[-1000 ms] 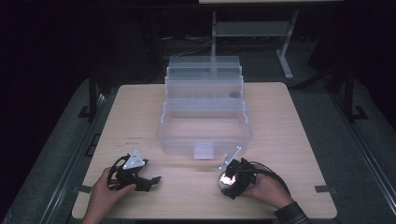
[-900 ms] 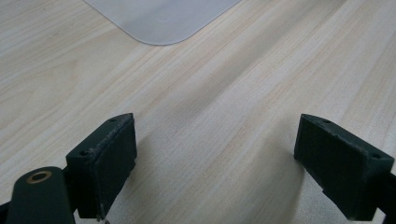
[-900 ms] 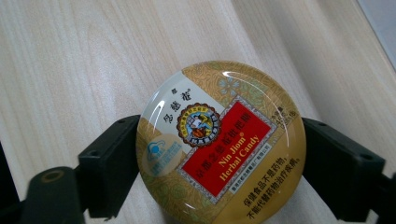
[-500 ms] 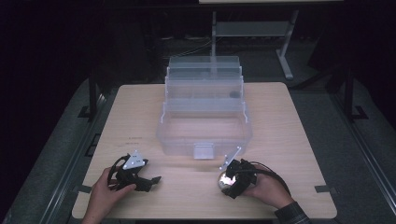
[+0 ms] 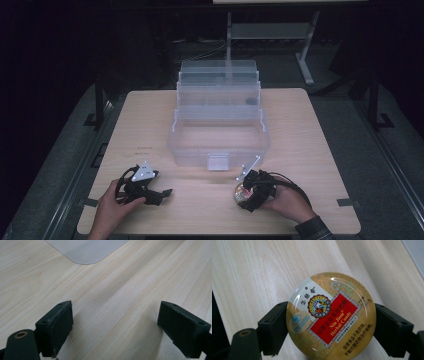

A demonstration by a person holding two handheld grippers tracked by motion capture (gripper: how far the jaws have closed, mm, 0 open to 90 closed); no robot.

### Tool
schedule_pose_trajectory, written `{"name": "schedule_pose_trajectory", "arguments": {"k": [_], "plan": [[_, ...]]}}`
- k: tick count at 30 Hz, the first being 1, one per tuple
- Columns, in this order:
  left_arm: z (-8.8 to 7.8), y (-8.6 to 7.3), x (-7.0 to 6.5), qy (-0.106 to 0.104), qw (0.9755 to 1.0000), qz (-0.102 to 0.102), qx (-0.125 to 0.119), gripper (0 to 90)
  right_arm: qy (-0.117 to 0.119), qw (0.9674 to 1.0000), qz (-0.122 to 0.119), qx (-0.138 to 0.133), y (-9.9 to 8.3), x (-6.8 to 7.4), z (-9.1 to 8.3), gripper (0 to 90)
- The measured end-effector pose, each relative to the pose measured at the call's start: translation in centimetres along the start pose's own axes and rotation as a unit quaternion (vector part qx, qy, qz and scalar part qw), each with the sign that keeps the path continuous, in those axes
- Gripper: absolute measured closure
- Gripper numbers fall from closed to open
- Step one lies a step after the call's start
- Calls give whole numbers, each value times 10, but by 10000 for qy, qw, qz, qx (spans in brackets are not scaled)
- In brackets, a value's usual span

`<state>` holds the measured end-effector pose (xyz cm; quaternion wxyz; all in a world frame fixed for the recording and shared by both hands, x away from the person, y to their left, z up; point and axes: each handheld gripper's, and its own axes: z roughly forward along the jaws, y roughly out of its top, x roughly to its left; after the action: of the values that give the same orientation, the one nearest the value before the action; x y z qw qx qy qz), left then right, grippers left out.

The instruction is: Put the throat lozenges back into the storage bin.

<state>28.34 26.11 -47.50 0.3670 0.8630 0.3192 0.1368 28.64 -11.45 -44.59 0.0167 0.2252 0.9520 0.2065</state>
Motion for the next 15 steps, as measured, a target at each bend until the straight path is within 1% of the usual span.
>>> {"name": "schedule_pose_trajectory", "arguments": {"k": [15], "plan": [[0, 0, 0, 4, 10000, -14, -14, 121, -103, 9999, 23, -90, 0, -3, -14, 196]]}}
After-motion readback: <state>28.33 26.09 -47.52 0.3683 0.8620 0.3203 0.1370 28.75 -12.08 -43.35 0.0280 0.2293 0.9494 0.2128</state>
